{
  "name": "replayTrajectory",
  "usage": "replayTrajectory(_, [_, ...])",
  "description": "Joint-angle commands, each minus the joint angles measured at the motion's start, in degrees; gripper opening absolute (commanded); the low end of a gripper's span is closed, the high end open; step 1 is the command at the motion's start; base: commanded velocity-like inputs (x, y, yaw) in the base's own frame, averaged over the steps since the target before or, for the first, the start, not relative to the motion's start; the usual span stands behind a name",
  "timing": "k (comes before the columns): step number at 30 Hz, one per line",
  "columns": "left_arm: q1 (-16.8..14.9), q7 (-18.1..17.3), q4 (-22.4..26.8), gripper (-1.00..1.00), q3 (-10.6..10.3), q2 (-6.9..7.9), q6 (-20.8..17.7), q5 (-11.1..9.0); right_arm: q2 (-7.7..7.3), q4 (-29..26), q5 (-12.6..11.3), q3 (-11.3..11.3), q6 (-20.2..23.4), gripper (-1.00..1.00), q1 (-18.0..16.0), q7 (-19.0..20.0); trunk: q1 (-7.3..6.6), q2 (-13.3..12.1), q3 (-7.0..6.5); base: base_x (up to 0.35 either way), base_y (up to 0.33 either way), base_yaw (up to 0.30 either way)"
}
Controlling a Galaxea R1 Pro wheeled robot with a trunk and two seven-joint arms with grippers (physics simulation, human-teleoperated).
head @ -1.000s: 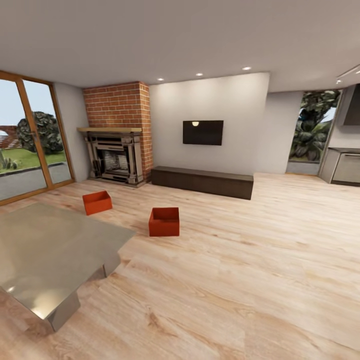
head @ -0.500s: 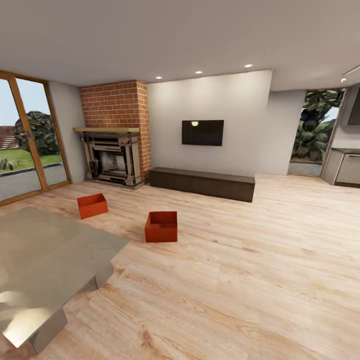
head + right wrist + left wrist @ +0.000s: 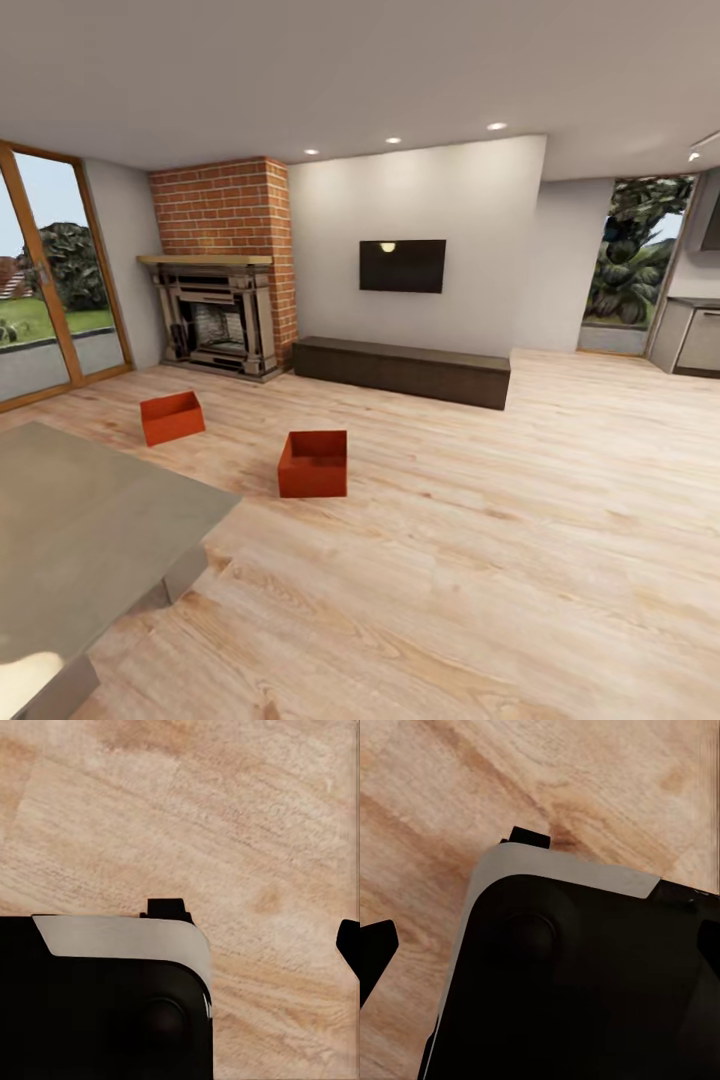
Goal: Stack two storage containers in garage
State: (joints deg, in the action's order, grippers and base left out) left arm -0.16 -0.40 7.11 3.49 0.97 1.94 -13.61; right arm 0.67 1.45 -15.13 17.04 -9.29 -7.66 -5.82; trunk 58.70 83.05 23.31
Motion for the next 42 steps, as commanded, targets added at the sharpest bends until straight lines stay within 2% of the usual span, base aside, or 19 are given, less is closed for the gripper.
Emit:
replayTrajectory(1, [-0.02, -0.04, 0.01, 1.00, 0.34, -0.01, 0.10, -0.11, 0.03, 0.15, -0.51, 0.50, -0.30, 1.00, -0.07, -0.08, 0.03, 0.03, 0.06, 0.307, -0.060, 0.000])
replayTrajectory(42, [-0.02, -0.04, 0.01, 1.00, 0.37, 0.00, 0.00, -0.11, 0.03, 0.13, -0.42, 0.59, -0.29, 1.00, -0.08, -0.07, 0.03, 0.03, 0.06, 0.315, -0.003, 0.000])
